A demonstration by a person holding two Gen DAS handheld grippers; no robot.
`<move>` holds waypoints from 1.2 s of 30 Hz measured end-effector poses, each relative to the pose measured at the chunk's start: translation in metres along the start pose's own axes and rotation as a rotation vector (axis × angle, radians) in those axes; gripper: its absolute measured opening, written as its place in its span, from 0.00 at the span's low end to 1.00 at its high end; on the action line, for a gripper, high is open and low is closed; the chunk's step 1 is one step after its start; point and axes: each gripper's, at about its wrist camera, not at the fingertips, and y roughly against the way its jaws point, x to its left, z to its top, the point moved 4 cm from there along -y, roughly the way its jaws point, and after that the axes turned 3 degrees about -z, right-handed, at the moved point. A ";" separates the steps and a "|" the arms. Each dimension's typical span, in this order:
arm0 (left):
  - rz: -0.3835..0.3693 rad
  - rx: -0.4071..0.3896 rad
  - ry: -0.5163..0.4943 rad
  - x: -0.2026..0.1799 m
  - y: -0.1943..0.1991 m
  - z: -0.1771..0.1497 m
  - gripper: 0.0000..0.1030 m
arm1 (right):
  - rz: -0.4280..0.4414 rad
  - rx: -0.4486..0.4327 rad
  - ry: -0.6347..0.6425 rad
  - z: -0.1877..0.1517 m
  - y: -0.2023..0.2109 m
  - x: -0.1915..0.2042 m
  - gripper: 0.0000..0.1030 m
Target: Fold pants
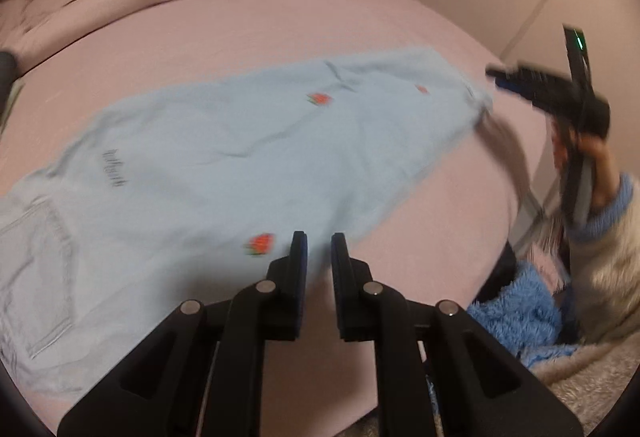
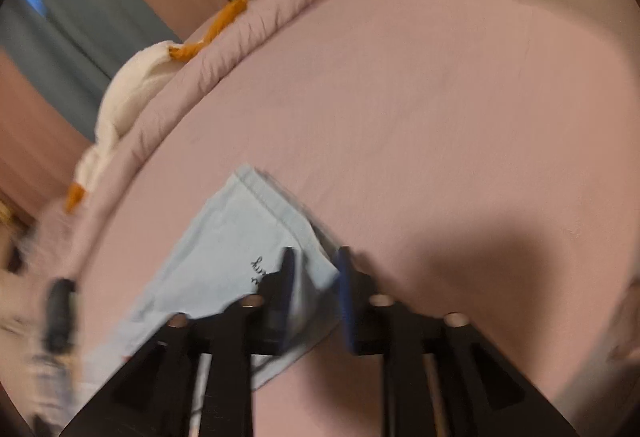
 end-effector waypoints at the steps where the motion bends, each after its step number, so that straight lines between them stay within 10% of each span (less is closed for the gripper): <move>1: 0.008 -0.016 0.022 0.007 0.005 0.001 0.12 | 0.000 -0.015 0.032 -0.003 0.006 0.006 0.33; 11: 0.239 -0.081 0.287 0.110 0.038 -0.025 0.12 | 0.412 0.221 0.552 -0.103 0.021 0.169 0.33; 21: 0.353 -0.165 0.512 0.189 0.088 -0.072 0.12 | 0.426 0.477 1.038 -0.205 0.029 0.205 0.33; 30: 0.332 -0.206 0.562 0.205 0.092 -0.078 0.22 | 0.712 0.436 0.777 -0.173 0.040 0.261 0.33; 36: 0.308 -0.209 0.574 0.210 0.090 -0.082 0.22 | 0.728 0.444 0.695 -0.164 0.002 0.339 0.33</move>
